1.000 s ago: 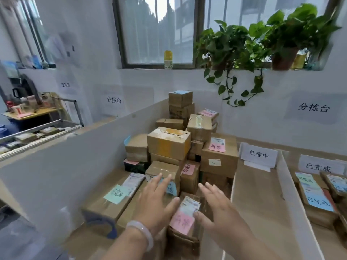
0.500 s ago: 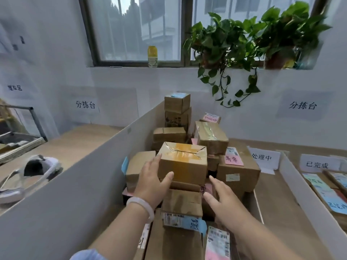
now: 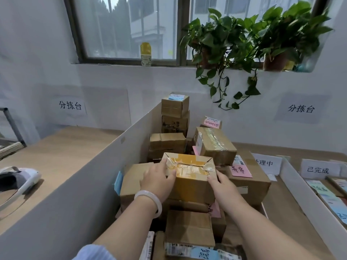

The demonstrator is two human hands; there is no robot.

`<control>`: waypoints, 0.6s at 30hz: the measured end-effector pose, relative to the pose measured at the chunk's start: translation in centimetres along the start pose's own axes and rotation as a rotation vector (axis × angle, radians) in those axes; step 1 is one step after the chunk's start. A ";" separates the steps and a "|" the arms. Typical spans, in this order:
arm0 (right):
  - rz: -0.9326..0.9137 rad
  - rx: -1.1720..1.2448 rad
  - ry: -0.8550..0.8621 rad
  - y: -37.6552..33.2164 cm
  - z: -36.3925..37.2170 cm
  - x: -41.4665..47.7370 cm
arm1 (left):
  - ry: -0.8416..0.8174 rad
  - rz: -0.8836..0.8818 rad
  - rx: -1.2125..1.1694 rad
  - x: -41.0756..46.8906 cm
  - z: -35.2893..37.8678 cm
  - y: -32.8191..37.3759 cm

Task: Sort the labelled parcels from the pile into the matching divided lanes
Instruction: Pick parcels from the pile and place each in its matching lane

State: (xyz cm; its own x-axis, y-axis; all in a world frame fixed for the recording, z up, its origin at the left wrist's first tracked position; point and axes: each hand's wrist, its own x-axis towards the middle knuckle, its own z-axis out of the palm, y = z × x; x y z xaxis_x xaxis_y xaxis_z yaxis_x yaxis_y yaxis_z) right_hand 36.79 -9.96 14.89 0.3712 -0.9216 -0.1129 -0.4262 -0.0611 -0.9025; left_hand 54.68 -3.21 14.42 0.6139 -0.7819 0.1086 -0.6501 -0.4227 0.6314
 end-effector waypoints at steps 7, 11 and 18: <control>-0.059 0.181 0.110 1.6 -1.3 -2.0 | 0.097 0.015 -0.267 -2.1 0.3 0.6; -0.130 0.233 0.185 1.9 -2.5 -4.2 | 0.094 0.039 -0.350 -3.7 0.3 1.1; -0.108 0.352 0.242 3.7 -5.3 -7.8 | 0.011 0.028 -0.737 -8.3 -0.3 3.2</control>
State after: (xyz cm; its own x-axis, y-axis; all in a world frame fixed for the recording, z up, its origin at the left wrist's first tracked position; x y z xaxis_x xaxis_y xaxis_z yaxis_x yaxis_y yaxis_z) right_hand 27.94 -5.06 14.59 0.1762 -0.9829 0.0531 -0.0728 -0.0669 -0.9951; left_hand 47.62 2.09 15.77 0.6086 -0.7814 0.1379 -0.1989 0.0181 0.9799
